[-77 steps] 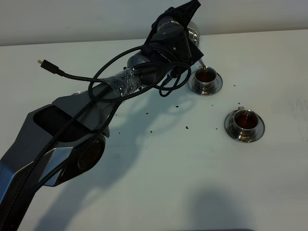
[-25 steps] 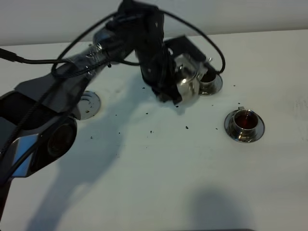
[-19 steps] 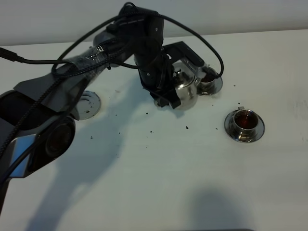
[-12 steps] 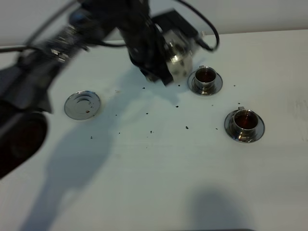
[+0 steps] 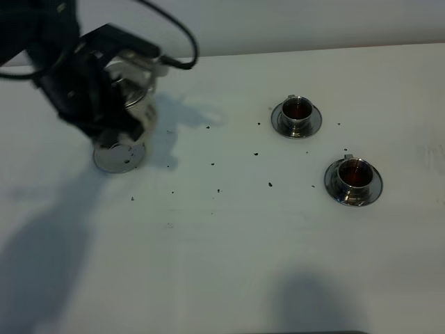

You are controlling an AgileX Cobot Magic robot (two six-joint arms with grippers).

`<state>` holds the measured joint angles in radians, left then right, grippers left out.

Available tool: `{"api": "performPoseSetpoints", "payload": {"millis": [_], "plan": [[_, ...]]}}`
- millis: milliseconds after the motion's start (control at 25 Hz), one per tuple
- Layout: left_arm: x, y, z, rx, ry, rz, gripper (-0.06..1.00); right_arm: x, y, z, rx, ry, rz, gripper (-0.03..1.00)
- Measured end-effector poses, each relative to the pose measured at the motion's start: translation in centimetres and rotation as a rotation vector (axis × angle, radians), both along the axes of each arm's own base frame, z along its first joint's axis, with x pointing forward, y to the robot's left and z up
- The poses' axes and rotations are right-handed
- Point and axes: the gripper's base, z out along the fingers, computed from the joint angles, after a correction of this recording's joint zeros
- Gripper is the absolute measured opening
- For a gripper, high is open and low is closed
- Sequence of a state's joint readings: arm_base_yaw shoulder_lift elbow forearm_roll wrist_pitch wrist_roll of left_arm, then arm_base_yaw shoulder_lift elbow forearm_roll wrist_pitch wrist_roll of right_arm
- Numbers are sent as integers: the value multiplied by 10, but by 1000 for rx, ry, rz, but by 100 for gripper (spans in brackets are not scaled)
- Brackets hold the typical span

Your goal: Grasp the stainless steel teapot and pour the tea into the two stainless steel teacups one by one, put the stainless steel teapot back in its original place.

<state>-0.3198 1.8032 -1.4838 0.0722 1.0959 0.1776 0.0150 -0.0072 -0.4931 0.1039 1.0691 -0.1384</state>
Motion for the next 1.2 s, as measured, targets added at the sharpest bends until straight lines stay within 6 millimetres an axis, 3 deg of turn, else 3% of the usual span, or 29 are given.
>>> {"api": "performPoseSetpoints", "payload": {"millis": [240,520,760,1200], "plan": [[-17,34,-35,-85,-58,190,22,0,0,0,0,0,0,23],[1,49,-64,-142,-100,352,22,0,0,0,0,0,0,23],[14,48,-103,-136,-59,377,22,0,0,0,0,0,0,23],[26,46,-115,-165,-137,381,22,0,0,0,0,0,0,23]]}}
